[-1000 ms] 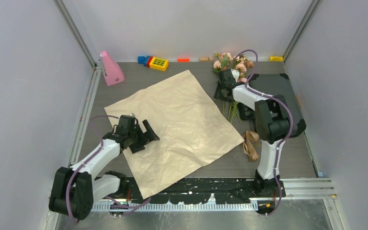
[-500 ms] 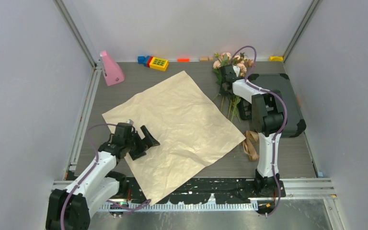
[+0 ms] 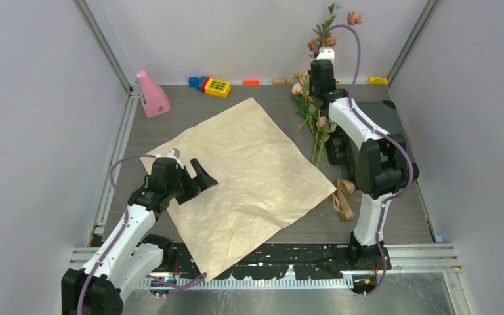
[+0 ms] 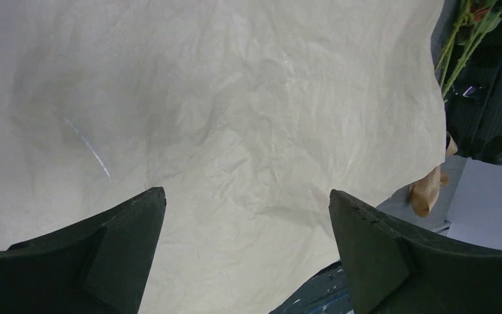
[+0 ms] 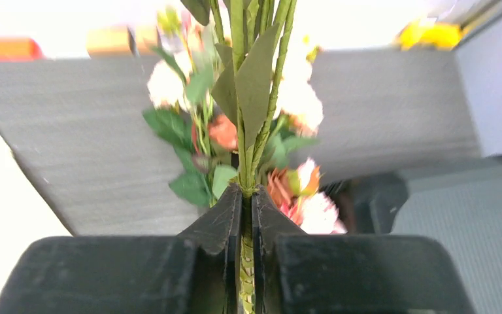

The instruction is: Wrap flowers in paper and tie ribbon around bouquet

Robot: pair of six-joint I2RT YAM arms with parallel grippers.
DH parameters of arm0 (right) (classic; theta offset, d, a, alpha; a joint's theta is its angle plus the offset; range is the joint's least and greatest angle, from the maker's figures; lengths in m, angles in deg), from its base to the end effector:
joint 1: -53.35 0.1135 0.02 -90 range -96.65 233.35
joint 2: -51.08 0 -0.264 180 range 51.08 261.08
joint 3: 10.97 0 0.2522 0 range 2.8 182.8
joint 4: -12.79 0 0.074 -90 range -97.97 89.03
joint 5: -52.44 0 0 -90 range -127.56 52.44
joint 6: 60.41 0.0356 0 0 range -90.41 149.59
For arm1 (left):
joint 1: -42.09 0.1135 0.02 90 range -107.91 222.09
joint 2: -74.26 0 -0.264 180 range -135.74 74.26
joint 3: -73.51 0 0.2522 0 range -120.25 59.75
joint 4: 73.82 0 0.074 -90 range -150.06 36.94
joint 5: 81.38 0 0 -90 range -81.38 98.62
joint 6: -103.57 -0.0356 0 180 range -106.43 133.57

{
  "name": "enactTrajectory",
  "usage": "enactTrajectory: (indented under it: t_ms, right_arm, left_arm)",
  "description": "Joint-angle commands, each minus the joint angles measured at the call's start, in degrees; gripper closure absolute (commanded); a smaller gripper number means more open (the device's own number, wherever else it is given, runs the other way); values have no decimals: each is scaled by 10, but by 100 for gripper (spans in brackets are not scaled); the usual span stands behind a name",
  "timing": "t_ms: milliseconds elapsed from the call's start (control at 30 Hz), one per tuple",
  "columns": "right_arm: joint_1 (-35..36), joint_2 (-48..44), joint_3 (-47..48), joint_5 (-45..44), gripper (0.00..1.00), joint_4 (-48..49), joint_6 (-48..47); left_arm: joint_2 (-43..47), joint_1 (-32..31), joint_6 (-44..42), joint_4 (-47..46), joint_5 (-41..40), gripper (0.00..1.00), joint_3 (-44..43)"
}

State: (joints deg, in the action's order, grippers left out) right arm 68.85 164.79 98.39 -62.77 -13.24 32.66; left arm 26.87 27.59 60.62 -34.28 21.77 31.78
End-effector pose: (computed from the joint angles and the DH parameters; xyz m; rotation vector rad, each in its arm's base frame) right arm 0.4562 0.1108 0.2824 0.0390 2.0558 -0.2616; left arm 0.1614 -0.0501 0.2058 -0.5805 2.4076 -0.7667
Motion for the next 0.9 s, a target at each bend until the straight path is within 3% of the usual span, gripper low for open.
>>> enactTrajectory:
  t_ms: [0,67,167,233,267,500,800,867]
  right_arm:
    - [1,-92,30,22,99,107,-37]
    - [1,-109,51,94,99,63,21]
    - [3,-124,87,221,99,-83,201]
    - [27,-139,31,346,99,-78,334]
    - [53,-146,-11,367,99,-38,365]
    - [248,-87,-147,206,99,75,453]
    - [315,65,-89,93,99,34,478]
    - [315,74,-93,89,92,32,482]
  left_arm:
    - [5,0,-28,2,-16,0,-46]
    - [11,0,-34,8,-21,0,-57]
    - [19,0,-35,16,-36,0,-68]
    - [25,0,-34,12,-46,0,-70]
    - [27,0,-34,11,-49,0,-71]
    - [12,0,-35,51,-67,0,-83]
    - [-18,0,-37,46,-66,0,-62]
    - [-21,0,-40,48,-69,0,-60]
